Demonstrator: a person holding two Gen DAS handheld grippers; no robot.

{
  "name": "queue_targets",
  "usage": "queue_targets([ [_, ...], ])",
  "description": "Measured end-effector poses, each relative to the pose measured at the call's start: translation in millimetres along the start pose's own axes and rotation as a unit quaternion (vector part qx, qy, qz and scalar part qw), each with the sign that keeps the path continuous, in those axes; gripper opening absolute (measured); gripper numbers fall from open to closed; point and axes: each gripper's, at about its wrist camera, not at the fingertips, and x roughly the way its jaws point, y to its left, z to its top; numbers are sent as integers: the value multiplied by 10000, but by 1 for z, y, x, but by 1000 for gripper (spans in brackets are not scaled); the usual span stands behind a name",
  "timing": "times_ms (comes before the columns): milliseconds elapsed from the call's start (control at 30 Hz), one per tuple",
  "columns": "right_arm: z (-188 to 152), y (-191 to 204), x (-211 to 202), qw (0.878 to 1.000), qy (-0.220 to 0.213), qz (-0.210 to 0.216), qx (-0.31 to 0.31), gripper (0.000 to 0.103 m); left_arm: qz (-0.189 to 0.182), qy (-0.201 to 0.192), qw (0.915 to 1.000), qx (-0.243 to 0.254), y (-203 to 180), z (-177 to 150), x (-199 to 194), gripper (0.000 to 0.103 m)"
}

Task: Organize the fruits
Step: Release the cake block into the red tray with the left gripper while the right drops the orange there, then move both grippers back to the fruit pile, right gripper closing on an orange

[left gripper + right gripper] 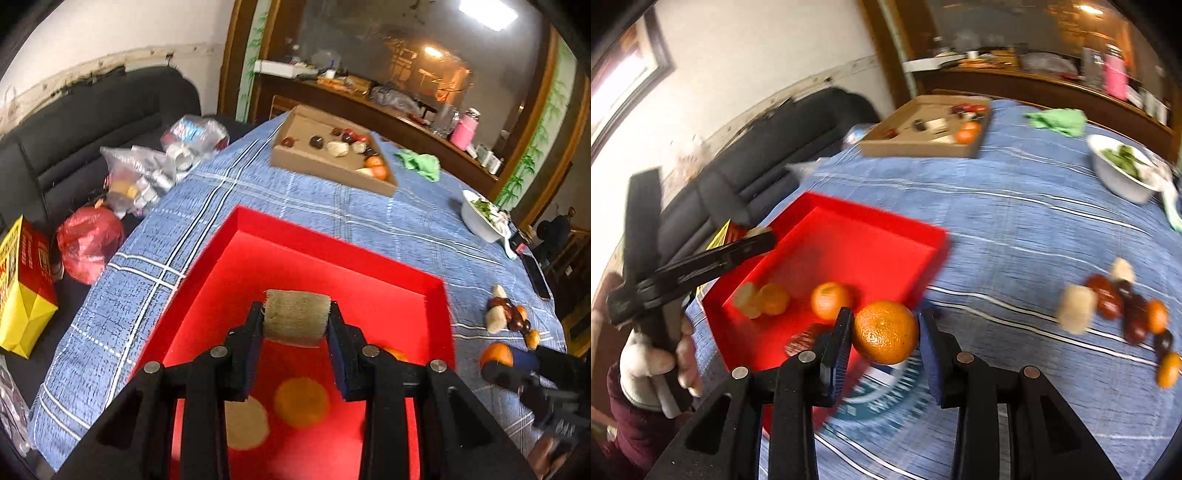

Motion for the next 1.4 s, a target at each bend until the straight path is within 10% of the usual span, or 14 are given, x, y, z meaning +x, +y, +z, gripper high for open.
queue_targets([
  [733, 12, 71, 67, 9960, 455, 336, -698, 40, -124, 375, 9984, -394, 22, 6, 34, 33],
  [1100, 12, 73, 55, 9965, 187, 283, -759, 58, -126, 144, 9983, -547, 22, 6, 12, 50],
  [1400, 4, 49, 25, 9987, -37, 152, -484, 57, -488, -170, 9984, -211, -26, -5, -34, 83],
])
